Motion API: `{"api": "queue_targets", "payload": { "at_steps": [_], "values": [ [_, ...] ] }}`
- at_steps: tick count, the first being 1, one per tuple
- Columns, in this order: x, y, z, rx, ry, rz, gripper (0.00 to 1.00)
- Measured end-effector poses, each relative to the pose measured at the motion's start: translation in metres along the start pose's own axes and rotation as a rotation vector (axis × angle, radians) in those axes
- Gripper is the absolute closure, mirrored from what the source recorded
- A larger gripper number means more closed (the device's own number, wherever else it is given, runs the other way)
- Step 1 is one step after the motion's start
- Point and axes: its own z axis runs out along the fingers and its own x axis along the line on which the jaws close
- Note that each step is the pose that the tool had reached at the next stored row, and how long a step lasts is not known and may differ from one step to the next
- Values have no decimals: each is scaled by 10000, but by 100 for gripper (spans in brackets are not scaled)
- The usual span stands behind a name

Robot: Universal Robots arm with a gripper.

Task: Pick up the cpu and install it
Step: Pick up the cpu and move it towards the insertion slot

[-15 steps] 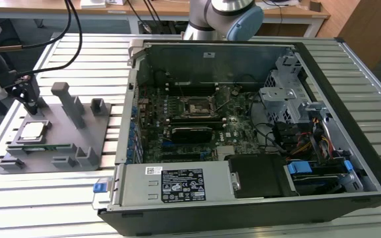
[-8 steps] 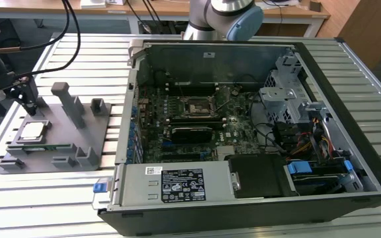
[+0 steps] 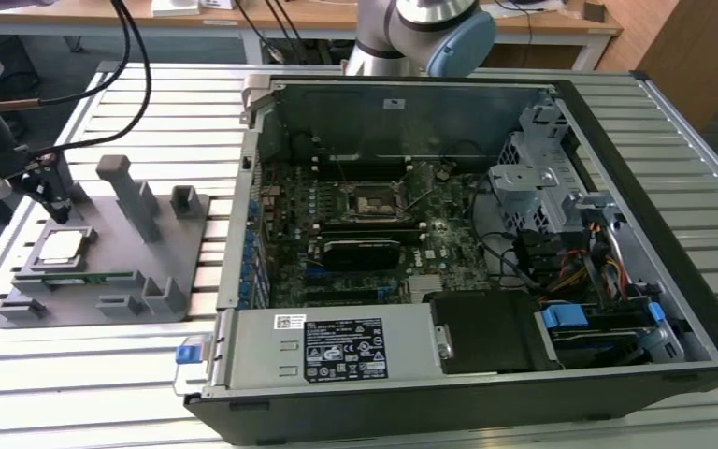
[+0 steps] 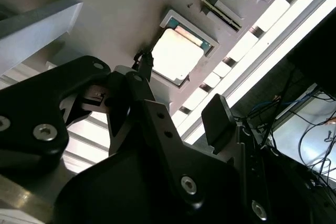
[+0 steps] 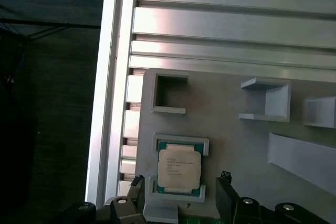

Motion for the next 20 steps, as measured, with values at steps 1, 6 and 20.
{"api": "queue_targets", "payload": {
  "at_steps": [1, 6, 20],
  "values": [
    [0, -1, 15, 0, 1, 0, 36],
    [1, -3, 57, 2, 2, 0, 36],
    [1, -5, 118, 0, 0, 0, 36]
  ]
}}
